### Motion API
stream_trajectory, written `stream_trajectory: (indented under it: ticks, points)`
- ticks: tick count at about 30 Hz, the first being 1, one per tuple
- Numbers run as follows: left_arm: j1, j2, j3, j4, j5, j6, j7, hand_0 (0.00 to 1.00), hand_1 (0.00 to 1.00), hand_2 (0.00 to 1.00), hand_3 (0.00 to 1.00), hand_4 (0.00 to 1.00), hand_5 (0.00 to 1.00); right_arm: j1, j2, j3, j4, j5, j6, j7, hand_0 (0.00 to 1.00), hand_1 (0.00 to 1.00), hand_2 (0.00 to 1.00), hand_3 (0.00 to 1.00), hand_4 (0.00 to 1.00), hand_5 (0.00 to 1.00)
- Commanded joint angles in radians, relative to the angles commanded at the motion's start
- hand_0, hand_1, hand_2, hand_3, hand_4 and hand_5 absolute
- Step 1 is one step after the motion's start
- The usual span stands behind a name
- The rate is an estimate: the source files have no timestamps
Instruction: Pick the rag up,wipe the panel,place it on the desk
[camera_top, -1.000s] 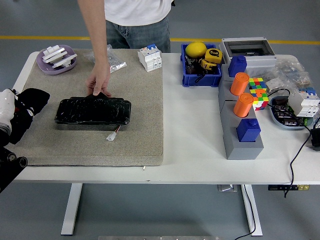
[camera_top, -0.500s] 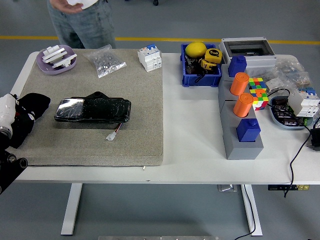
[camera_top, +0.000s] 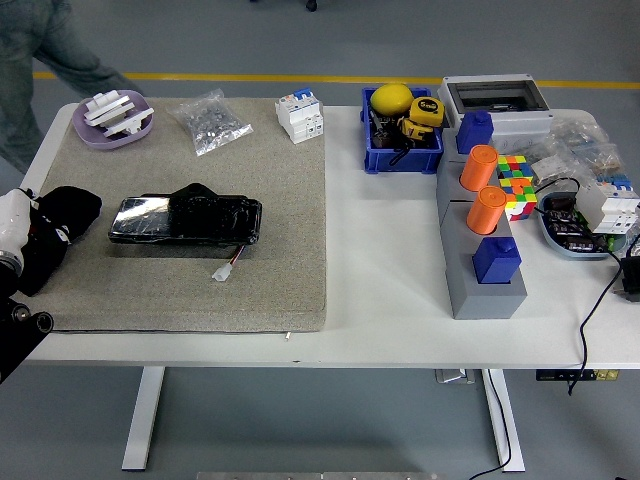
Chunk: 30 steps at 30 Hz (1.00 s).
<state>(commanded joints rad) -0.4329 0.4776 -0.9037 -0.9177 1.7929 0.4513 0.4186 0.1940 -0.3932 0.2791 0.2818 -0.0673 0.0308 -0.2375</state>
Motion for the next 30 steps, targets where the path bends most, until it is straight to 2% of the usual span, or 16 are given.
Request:
stream_trajectory:
  ticks: [4,5,10,11,16,17,22,23,28,30]
  points:
    - [0.001,0.002,-0.005,0.001,0.001,-0.018,0.006,0.481,0.533,0.554,0.574,0.878,0.155,0.0,0.0,-0.002,0.0,0.003,0.0,0.001,0.711,0.697,0.695,0.64,0.998,0.543]
    - [0.001,0.002,-0.006,0.002,0.0,-0.023,0.007,0.489,0.595,0.576,0.601,0.95,0.246,-0.001,0.0,-0.003,0.0,0.004,0.001,0.002,0.711,0.692,0.695,0.64,0.998,0.544]
    - [0.002,0.003,-0.018,0.001,0.001,-0.043,0.011,0.489,0.595,0.576,0.601,0.95,0.246,-0.003,-0.001,0.003,0.0,-0.003,0.0,-0.002,0.711,0.692,0.695,0.64,0.998,0.544]
    - [0.002,0.004,-0.022,0.0,0.0,-0.049,0.012,0.497,0.609,0.669,0.682,0.998,0.391,-0.003,-0.001,0.003,-0.001,-0.003,0.0,-0.002,0.712,0.692,0.695,0.638,0.998,0.543]
    - [0.006,0.009,-0.033,-0.004,-0.005,-0.063,0.005,0.497,0.609,0.669,0.682,0.998,0.391,-0.005,-0.002,0.005,-0.001,-0.008,0.0,-0.005,0.712,0.692,0.695,0.638,0.998,0.543]
    - [0.007,0.01,-0.034,-0.006,-0.005,-0.065,0.006,0.501,0.612,0.674,0.725,0.998,0.493,-0.005,-0.002,0.007,-0.001,-0.01,0.0,-0.005,0.711,0.692,0.695,0.638,0.998,0.542]
    - [0.011,0.015,-0.045,-0.018,0.0,-0.07,0.0,0.501,0.612,0.674,0.725,0.998,0.493,-0.007,-0.001,0.008,-0.001,-0.015,0.0,-0.007,0.711,0.692,0.695,0.638,0.998,0.542]
    - [0.011,0.016,-0.046,-0.021,0.0,-0.071,0.0,0.504,0.613,0.672,0.725,0.998,0.557,-0.007,-0.001,0.008,-0.001,-0.015,-0.001,-0.007,0.711,0.692,0.695,0.638,0.998,0.54]
    - [0.016,0.023,-0.052,-0.039,0.005,-0.082,0.002,0.504,0.613,0.672,0.725,0.998,0.557,-0.009,-0.001,0.01,-0.002,-0.019,-0.002,-0.008,0.711,0.692,0.695,0.638,0.998,0.54]
    - [0.021,0.027,-0.056,-0.05,0.007,-0.086,0.002,0.505,0.605,0.674,0.721,0.998,0.593,-0.01,0.0,0.017,-0.003,-0.031,-0.002,-0.012,0.711,0.691,0.695,0.638,0.998,0.54]
